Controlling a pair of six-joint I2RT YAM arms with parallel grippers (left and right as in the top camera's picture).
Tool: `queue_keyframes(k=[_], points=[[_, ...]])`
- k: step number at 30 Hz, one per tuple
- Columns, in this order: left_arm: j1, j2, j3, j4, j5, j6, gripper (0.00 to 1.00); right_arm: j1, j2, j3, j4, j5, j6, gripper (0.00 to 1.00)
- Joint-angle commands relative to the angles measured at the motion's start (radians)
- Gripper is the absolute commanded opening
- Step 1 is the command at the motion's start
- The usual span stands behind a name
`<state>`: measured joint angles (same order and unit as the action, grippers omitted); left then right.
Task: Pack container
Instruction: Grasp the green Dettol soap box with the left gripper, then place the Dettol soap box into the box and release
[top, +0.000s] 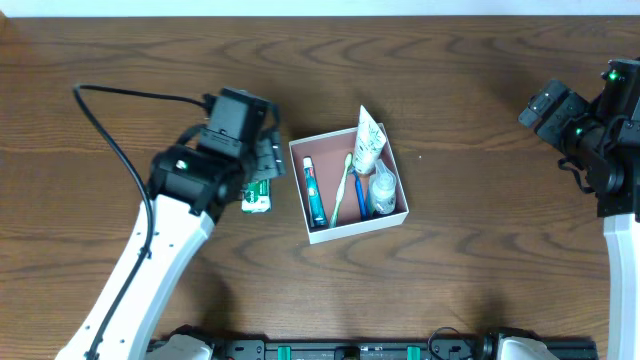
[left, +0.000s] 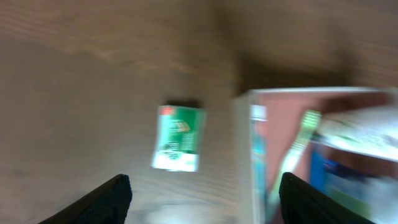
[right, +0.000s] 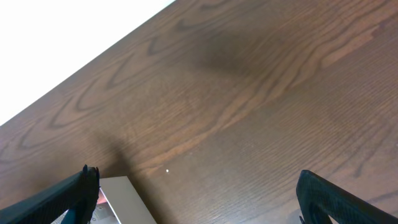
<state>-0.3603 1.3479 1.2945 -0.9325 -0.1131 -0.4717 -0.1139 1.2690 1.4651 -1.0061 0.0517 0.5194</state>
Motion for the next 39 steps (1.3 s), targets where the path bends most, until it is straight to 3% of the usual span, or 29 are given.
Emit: queue_keyframes(k=[1,12,15,20,31,39], points=[[0.076,0.073,-0.065,-0.009,-0.051,0.057,0.78,-0.005,0.001,0.011,-0.001,0.000,0.011,0.99],[0.123,0.423,-0.127,0.124,0.056,0.123,0.76,-0.005,0.001,0.011,-0.001,0.000,0.011,0.99],[0.122,0.494,-0.127,0.175,0.121,0.184,0.76,-0.005,0.001,0.011,-0.001,0.000,0.011,0.99],[0.123,0.555,-0.127,0.194,0.129,0.188,0.76,-0.005,0.001,0.011,-0.001,0.000,0.011,0.99],[0.123,0.557,-0.121,0.187,0.155,0.191,0.53,-0.005,0.001,0.011,-0.001,0.000,0.011,0.99],[0.116,0.375,-0.037,0.056,0.161,0.190,0.47,-0.005,0.001,0.011,-0.001,0.000,0.011,0.99]])
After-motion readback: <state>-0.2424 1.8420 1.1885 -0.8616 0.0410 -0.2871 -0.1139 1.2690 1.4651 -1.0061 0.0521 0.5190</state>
